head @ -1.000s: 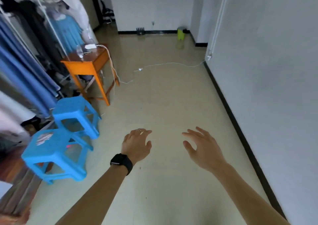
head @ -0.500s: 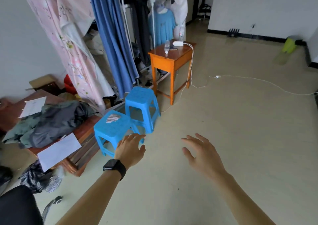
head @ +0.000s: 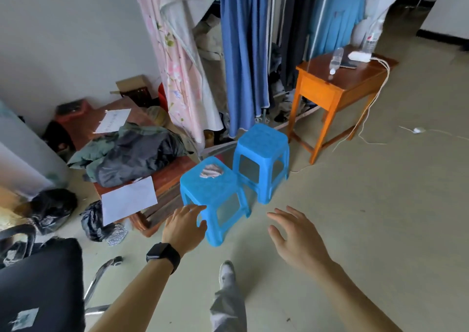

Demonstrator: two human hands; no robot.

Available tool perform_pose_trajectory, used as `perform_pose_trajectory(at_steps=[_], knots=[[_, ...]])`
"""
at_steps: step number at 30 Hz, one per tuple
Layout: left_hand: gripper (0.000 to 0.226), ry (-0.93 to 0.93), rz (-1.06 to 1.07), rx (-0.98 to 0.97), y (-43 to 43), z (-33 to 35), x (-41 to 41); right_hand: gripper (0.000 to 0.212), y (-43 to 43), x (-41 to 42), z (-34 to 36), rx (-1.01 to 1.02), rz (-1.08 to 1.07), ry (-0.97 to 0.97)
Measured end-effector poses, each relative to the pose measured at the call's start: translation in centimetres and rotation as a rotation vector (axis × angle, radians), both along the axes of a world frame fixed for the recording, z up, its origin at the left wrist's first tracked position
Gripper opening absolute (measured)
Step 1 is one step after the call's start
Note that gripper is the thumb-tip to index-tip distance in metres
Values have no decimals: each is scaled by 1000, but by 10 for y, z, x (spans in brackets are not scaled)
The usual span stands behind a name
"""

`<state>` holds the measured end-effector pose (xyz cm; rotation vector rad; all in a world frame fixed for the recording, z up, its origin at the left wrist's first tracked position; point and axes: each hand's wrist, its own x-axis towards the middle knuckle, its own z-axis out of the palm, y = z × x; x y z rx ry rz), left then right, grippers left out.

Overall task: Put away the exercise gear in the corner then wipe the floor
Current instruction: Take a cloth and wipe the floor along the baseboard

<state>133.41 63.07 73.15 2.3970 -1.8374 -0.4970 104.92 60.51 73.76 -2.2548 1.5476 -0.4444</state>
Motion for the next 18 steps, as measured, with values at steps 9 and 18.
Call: perform_pose_trajectory(at_steps=[9, 18], knots=[[49, 60, 27, 185, -194, -103, 107, 48, -191, 125, -106, 190, 97, 110], [58, 33, -38, 356, -349, -239, 164, 53, -348, 225, -252, 388, 128, 263]])
